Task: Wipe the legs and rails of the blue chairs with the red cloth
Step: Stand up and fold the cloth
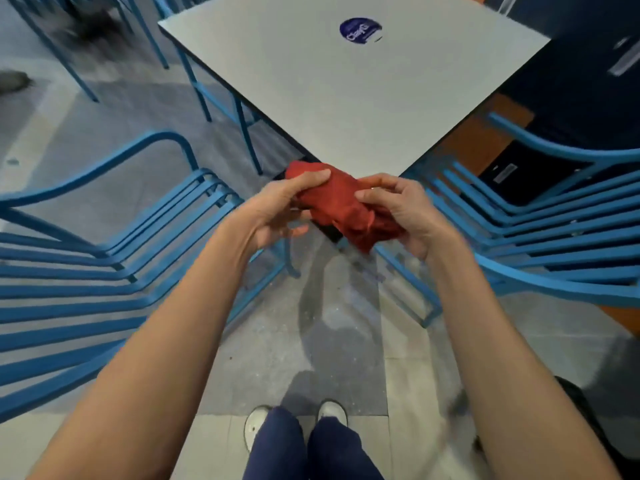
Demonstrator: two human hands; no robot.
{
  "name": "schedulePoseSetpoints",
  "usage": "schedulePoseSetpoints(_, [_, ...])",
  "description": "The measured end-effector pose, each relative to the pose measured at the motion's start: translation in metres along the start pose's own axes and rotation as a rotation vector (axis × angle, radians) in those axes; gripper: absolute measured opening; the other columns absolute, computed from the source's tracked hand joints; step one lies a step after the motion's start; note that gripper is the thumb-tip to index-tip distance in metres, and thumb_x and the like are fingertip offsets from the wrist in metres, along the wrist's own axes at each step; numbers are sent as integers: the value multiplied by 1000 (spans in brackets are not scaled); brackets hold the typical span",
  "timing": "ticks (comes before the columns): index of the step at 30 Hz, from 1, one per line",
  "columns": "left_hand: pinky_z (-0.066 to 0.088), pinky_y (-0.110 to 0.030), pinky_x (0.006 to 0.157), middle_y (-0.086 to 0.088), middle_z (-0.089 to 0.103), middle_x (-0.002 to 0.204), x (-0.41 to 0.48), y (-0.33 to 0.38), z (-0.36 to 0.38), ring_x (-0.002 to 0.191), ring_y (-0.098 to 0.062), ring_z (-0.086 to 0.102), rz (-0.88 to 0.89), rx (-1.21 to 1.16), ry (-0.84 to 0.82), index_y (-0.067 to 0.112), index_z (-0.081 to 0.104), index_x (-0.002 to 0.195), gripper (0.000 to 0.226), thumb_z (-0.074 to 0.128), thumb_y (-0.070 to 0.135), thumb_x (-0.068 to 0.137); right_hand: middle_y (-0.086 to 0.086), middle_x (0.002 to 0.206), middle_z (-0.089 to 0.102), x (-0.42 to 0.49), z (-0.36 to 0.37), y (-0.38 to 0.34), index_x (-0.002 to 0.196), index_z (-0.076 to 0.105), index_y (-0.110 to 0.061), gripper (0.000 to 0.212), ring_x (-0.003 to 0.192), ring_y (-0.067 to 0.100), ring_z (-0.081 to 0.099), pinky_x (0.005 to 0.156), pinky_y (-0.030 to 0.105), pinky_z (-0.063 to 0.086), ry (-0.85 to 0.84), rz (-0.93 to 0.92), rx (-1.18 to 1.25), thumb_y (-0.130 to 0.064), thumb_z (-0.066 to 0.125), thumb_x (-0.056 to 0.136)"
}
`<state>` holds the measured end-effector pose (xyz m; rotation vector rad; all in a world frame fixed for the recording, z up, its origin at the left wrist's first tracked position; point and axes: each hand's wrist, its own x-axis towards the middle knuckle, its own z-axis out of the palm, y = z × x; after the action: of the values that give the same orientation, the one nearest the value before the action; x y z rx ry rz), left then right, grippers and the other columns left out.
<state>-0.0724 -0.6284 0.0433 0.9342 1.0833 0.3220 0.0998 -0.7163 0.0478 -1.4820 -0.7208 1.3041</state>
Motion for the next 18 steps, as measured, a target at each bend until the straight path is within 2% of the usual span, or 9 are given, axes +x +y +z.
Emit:
schedulePoseSetpoints(4, [46,-35,86,2,65,89,21,45,16,80,-15,63,-9,68,-3,23,60,101,40,73,48,73,8,80,69,24,-19,-33,96,69,-8,15,64,15,65,63,25,54,66,-2,40,-1,66,84])
schedulePoseSetpoints(8, [49,-31,80,-1,66,88,62,79,15,77,-15,64,-6,93,2,19,59,100,52,79,51,64,8,83,71,70,-35,-53,99,71,-7,17,68,16,68,68,28,57,142,-1,29,-2,69,82])
schedulePoseSetpoints(14, [43,-24,56,-1,63,79,150,116,5,69,-16,57,14,215,32,17,63,91,52,73,62,66,7,84,71,158,-43,-58,93,73,-12,13,75,19,67,73,32,55,284,53,-72,-4,69,83])
schedulePoseSetpoints(16, [44,-25,59,-1,64,82,178,127,0,72,-17,59,-25,288,-4,16,64,94,53,71,62,68,7,86,71,185,-42,-51,92,73,-12,13,81,21,67,77,34,55,333,92,-102,-4,68,83])
schedulePoseSetpoints(18, [47,-27,67,-1,66,88,202,131,-6,80,-17,63,-87,343,-60,15,64,98,51,72,57,70,4,85,70,204,-40,-42,93,72,-14,14,82,20,66,74,31,55,387,153,-147,-5,65,85])
